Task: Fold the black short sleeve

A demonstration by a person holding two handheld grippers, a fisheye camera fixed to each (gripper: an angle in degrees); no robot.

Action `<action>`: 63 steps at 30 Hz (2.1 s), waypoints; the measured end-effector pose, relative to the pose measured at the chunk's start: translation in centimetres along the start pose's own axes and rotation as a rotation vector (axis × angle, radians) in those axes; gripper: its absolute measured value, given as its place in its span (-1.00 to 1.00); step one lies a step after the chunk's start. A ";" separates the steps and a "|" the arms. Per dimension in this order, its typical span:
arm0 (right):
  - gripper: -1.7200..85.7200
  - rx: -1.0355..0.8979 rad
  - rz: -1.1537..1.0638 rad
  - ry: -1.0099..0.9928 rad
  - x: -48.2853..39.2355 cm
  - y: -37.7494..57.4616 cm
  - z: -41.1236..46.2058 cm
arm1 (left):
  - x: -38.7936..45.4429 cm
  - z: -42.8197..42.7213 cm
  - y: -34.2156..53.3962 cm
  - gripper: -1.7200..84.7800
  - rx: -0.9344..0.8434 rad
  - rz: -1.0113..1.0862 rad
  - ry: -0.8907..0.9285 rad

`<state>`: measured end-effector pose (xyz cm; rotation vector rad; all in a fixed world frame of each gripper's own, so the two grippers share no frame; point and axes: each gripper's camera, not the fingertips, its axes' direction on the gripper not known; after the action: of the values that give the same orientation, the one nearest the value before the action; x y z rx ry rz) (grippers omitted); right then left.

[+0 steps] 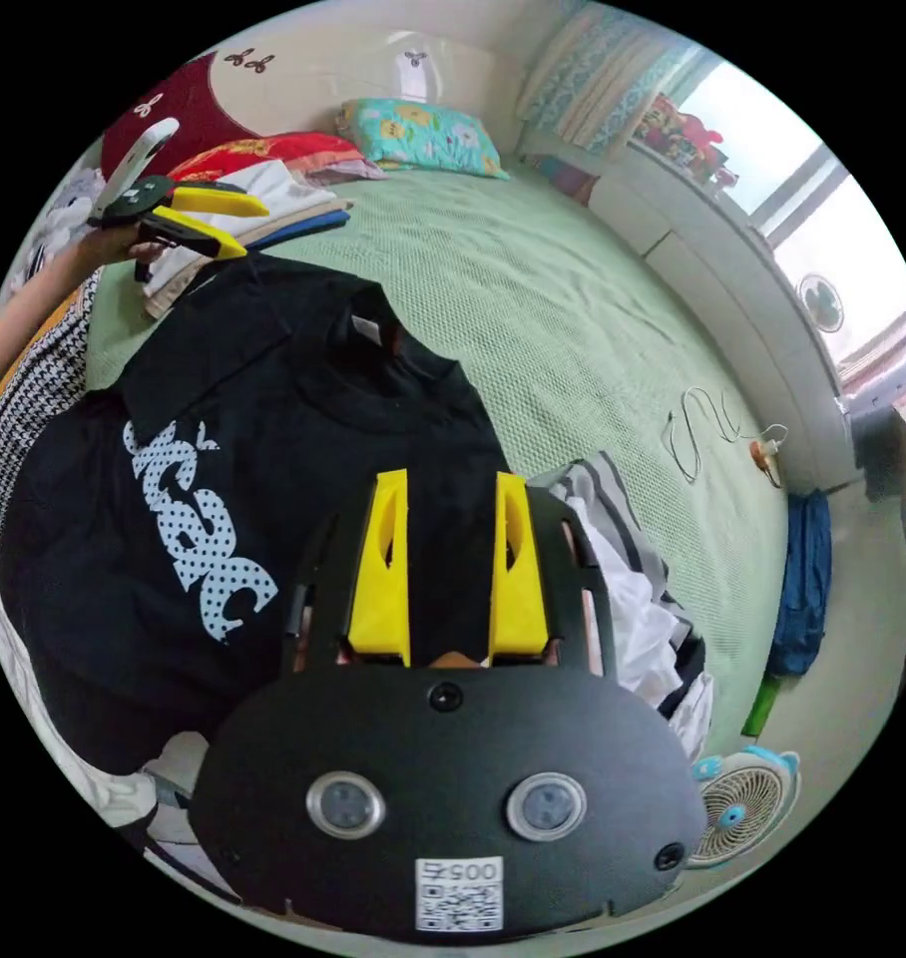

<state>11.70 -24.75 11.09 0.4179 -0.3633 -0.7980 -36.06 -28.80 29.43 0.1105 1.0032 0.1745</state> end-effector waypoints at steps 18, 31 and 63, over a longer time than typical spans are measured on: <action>-0.90 -0.149 0.043 -0.276 5.3 -5.0 5.3 | -1.9 8.5 -9.2 -0.84 -0.266 -0.022 0.207; -1.00 -0.035 0.043 -0.068 3.1 -5.3 -4.7 | 0.6 1.6 -15.1 -0.93 -0.204 -0.029 -0.117; -0.99 0.092 0.248 0.167 -2.6 0.0 -10.3 | -3.4 -11.3 -8.1 -0.93 0.039 -0.261 -0.144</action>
<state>14.79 -20.47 1.87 0.5115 -0.2899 -0.5019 -46.68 -37.26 24.80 0.0264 0.8679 -0.0906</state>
